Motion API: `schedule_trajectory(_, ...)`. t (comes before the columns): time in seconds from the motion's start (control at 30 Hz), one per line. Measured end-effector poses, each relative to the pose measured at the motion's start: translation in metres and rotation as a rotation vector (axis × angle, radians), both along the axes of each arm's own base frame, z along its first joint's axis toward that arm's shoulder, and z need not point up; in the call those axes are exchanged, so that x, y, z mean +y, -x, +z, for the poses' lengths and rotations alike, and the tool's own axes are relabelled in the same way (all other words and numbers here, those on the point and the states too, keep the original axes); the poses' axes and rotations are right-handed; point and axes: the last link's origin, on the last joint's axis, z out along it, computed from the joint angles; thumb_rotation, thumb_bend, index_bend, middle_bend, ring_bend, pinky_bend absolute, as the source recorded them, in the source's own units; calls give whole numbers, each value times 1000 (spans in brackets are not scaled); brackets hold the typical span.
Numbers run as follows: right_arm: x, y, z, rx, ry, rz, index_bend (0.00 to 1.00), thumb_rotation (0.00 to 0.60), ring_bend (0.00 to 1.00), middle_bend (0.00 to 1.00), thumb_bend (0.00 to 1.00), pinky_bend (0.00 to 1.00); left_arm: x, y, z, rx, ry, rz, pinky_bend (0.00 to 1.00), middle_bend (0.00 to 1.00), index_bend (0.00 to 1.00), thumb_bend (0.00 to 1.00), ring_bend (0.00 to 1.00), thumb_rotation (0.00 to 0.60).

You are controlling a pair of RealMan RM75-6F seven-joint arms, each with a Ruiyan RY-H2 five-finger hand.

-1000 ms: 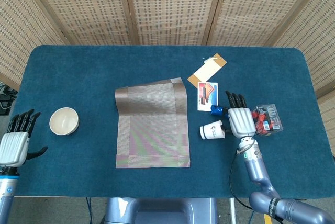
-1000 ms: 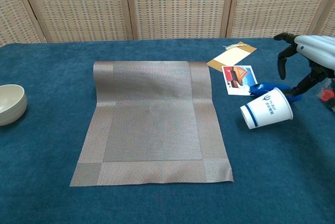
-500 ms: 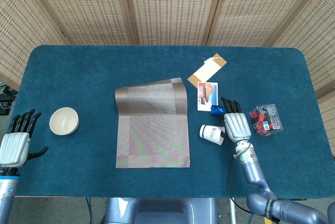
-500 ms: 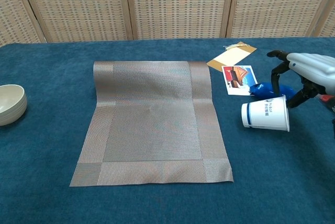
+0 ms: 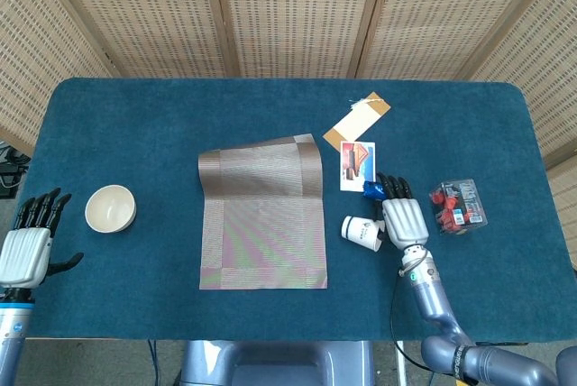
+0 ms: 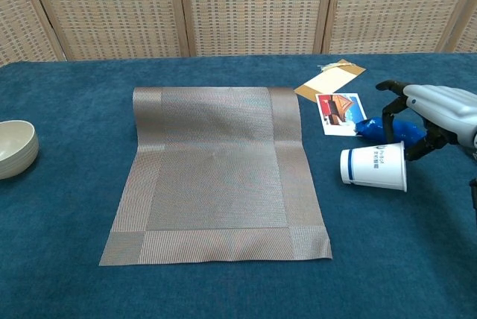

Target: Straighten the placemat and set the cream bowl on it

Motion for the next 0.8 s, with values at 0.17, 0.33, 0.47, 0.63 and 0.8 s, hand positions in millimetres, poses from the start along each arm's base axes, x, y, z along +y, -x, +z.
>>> schedule_trajectory(0.17, -2, -1, 7, -7, 28, 0, 681, 600, 0, 90, 642, 0, 0, 0, 0, -2, -1, 1, 0, 0, 73, 135, 0, 600)
schedule_trajectory(0.33, -8, 3, 20, 1, 76, -17, 683, 600, 0, 90, 643, 0, 1, 1, 0, -3, 2, 6, 0, 0, 73, 135, 0, 600)
schedule_trajectory(0.47, -18, 14, 38, 18, 135, -56, 685, 600, 0, 90, 643, 0, 1, 0, 0, -2, 3, 5, 0, 0, 73, 135, 0, 600)
schedule_trajectory(0.63, -28, 24, 53, 42, 198, -88, 686, 600, 0, 90, 640, 0, 1, 0, -1, -2, 3, 5, 0, 0, 73, 135, 0, 600)
schedule_trajectory(0.8, -39, 36, 69, 86, 263, -125, 683, 600, 0, 89, 637, 0, 0, -1, -1, 0, 3, 3, 0, 0, 73, 135, 0, 600)
